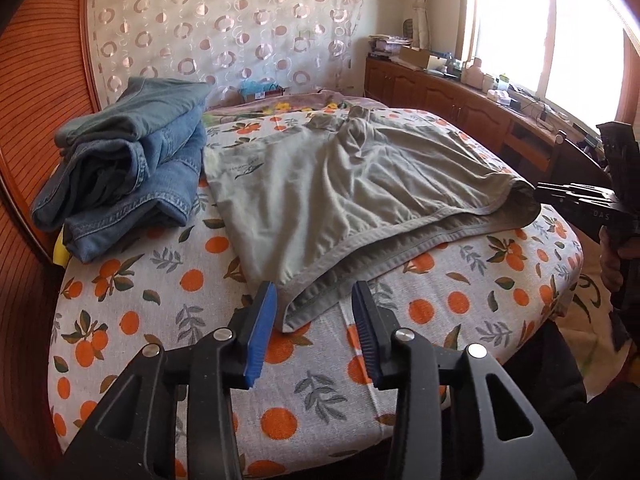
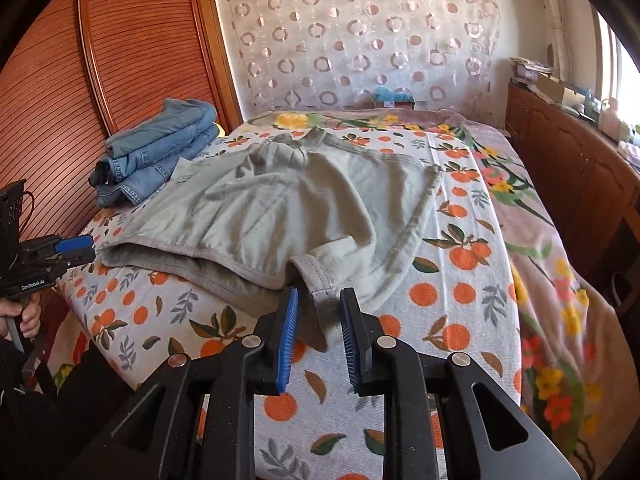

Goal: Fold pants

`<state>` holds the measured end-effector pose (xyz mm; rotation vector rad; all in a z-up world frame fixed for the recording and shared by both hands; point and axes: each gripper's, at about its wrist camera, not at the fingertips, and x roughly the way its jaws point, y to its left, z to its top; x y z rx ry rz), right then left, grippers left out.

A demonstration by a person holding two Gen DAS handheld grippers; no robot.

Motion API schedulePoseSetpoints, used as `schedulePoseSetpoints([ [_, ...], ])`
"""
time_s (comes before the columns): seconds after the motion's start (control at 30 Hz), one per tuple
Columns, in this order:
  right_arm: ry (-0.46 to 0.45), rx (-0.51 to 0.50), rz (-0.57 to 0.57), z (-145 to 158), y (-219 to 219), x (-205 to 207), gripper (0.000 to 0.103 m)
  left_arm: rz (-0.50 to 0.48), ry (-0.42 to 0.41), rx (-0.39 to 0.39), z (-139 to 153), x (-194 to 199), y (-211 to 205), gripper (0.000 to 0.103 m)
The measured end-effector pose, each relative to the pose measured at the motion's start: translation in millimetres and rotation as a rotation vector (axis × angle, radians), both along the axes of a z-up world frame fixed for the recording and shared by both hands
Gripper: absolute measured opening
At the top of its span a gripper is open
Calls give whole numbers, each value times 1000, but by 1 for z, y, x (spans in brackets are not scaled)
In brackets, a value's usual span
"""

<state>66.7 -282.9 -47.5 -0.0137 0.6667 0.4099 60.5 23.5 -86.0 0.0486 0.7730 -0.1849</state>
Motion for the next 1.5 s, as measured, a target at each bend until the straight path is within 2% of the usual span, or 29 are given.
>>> schedulePoseSetpoints([
  [0.3, -25, -1, -11, 8, -6, -4, 32, -42, -5, 26, -2, 22, -21, 40],
  [0.5, -27, -5, 35, 8, 7, 5, 36, -57, 11, 53, -10, 39, -29, 40],
  [0.73, 19, -105, 79, -14, 26, 28, 36, -38, 47, 92, -22, 49, -24, 40],
  [0.9, 30, -169, 63, -24, 19, 33, 36, -12, 67, 79, -27, 54, -17, 40],
  [1.03, 39, -182, 51, -26, 13, 33, 36, -10, 59, 64, -26, 54, -17, 32],
  [1.27, 42, -202, 36, -26, 10, 31, 36, -19, 33, 47, -18, 53, -18, 25],
  [1.33, 39, -190, 28, -26, 7, 32, 36, -22, 27, 45, -17, 53, -18, 18],
  [1.4, 20, -166, 37, -24, 6, 30, 21, -28, 23, 38, -16, 52, -19, 15],
  [1.43, 14, -152, 52, -23, 6, 28, 6, -31, 22, 35, -16, 52, -19, 10],
  [1.5, 1, -134, 71, -22, 7, 24, 3, -37, 21, 31, -16, 49, -19, 10],
])
